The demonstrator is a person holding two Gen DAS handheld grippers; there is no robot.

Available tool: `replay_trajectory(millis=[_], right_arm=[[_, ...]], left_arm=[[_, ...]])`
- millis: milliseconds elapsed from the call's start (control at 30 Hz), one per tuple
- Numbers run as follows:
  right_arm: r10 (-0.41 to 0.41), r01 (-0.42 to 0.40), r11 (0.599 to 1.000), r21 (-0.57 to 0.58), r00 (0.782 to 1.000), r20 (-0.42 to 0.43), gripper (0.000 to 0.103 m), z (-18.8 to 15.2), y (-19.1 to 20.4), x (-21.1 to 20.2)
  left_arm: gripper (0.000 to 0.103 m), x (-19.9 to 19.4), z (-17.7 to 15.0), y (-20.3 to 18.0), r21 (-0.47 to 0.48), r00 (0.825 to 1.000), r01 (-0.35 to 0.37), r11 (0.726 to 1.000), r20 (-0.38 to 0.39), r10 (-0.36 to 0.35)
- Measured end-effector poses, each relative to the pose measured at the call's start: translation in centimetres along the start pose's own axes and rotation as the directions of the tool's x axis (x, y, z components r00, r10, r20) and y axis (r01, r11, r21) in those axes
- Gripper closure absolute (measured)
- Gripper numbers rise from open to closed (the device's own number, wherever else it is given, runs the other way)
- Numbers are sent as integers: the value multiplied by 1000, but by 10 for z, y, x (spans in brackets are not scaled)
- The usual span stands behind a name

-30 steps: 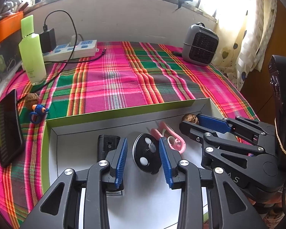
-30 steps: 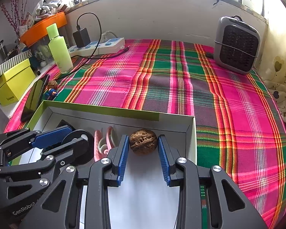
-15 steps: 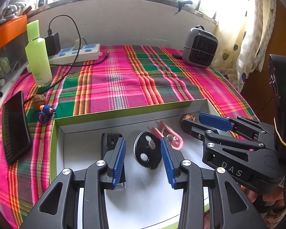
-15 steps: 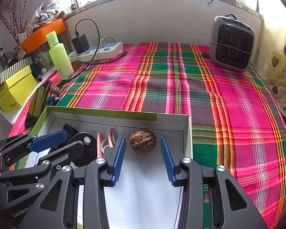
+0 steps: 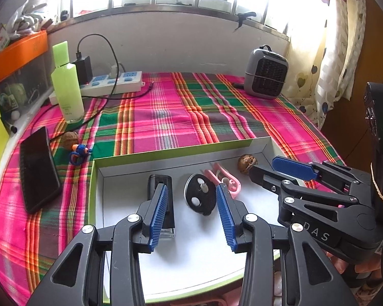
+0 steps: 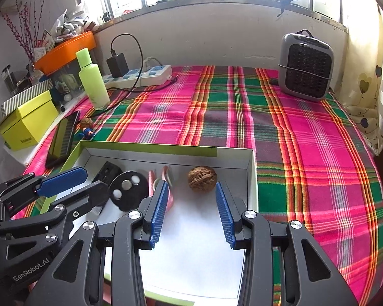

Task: Organize objects
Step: 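Withdraw both open grippers from the tray toward the pile of items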

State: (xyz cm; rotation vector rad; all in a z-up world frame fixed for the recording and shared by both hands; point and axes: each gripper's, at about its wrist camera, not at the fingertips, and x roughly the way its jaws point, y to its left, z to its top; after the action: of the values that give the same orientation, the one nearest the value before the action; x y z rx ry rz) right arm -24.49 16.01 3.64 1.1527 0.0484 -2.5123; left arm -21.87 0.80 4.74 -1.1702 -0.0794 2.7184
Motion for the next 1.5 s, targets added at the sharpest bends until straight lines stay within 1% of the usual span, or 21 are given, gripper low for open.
replay_trajectory(millis=[367, 467, 567, 667, 1100, 1267, 1500], right_arm=[[-5, 5, 1000, 4, 999, 34, 63, -13, 7, -24], [-1, 1, 1000, -2, 999, 48, 63, -19, 10, -33], [2, -2, 1000, -5, 999, 53, 63, -24, 14, -40], [2, -2, 1000, -7, 998, 61, 63, -31, 16, -47], [-6, 7, 1000, -11, 997, 79, 63, -53, 23, -66], [-14, 16, 1000, -19, 996, 84, 63, -64, 21, -74], [-30, 31, 999, -11, 996, 82, 63, -79, 15, -82]], left_arm=[[64, -18, -12, 3, -20, 1000, -5, 1000, 6, 5], [63, -26, -17, 2, -3, 999, -38, 999, 28, 39], [63, -32, -21, 2, -5, 999, -37, 999, 31, 37], [63, -38, -26, 1, 0, 998, -52, 999, 42, 52], [61, -58, -49, 2, -16, 999, -25, 1000, 38, 26], [61, -63, -62, 11, -48, 999, -9, 999, 32, 11], [60, -68, -78, 25, -75, 1000, -11, 997, 22, 13]])
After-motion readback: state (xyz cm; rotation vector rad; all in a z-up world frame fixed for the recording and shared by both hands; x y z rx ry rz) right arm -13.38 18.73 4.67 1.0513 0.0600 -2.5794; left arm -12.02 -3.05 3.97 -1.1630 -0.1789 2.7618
